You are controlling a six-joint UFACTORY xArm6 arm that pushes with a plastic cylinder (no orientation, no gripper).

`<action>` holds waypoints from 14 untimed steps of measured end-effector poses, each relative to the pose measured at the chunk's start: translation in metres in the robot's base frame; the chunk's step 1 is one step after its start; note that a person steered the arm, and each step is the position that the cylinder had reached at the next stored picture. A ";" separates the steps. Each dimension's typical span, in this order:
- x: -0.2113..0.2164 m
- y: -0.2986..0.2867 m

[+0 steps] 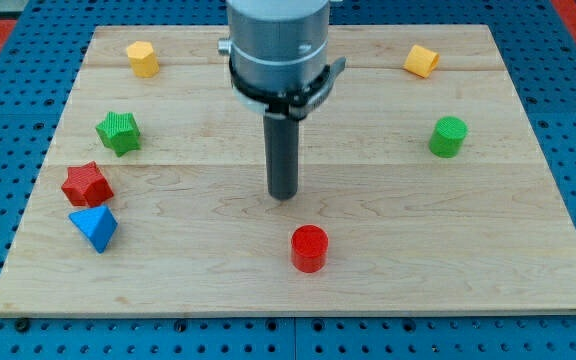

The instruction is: Push the red star vertically below the green circle

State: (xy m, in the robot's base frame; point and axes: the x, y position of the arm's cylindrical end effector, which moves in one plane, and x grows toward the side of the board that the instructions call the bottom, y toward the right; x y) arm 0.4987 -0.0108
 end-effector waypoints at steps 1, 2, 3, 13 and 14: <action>0.049 -0.002; 0.083 -0.049; 0.090 -0.148; -0.043 0.090; -0.061 0.101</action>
State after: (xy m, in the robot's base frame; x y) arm 0.4372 0.0898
